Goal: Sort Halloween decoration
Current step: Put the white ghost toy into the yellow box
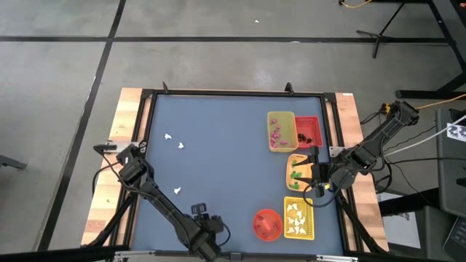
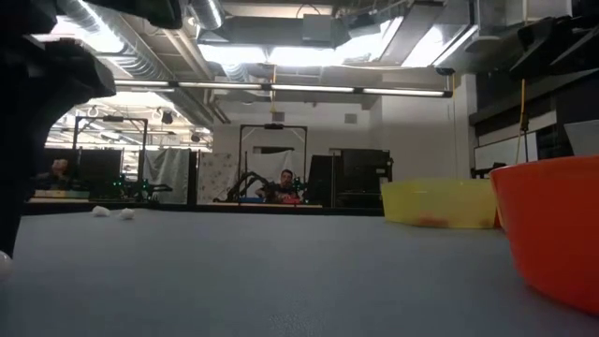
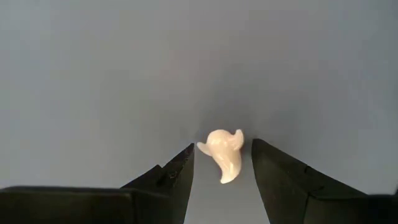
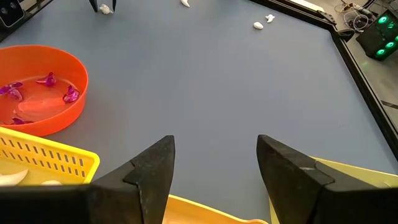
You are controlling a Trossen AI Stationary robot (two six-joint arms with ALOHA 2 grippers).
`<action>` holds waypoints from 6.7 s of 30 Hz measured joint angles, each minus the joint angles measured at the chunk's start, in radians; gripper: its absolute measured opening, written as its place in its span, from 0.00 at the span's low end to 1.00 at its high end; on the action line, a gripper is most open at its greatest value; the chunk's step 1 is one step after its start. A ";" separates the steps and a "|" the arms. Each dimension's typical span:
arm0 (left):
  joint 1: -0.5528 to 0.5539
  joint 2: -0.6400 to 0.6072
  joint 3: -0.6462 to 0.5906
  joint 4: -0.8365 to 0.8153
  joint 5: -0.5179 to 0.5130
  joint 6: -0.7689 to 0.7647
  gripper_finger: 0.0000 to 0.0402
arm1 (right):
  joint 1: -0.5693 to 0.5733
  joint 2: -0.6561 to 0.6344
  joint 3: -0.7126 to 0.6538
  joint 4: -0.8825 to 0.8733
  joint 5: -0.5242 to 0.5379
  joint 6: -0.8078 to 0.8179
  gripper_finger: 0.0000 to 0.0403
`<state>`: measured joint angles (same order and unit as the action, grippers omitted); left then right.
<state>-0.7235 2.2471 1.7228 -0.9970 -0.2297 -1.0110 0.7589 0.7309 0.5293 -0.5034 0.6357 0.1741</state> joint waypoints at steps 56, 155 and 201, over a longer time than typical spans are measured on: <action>0.107 0.006 0.124 0.087 -0.093 0.170 0.15 | 0.000 0.000 0.000 0.000 0.000 0.000 0.56; 0.719 -0.535 -0.091 -0.239 0.013 0.680 0.36 | -0.603 -0.297 0.000 0.135 -0.315 -0.025 0.56; 1.090 -0.955 -1.066 0.216 0.143 0.128 0.36 | -0.609 -0.327 0.000 0.049 -0.316 -0.024 0.56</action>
<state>0.3667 1.2919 0.6573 -0.7811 -0.0870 -0.8835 0.1497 0.4034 0.5289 -0.4539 0.3202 0.1504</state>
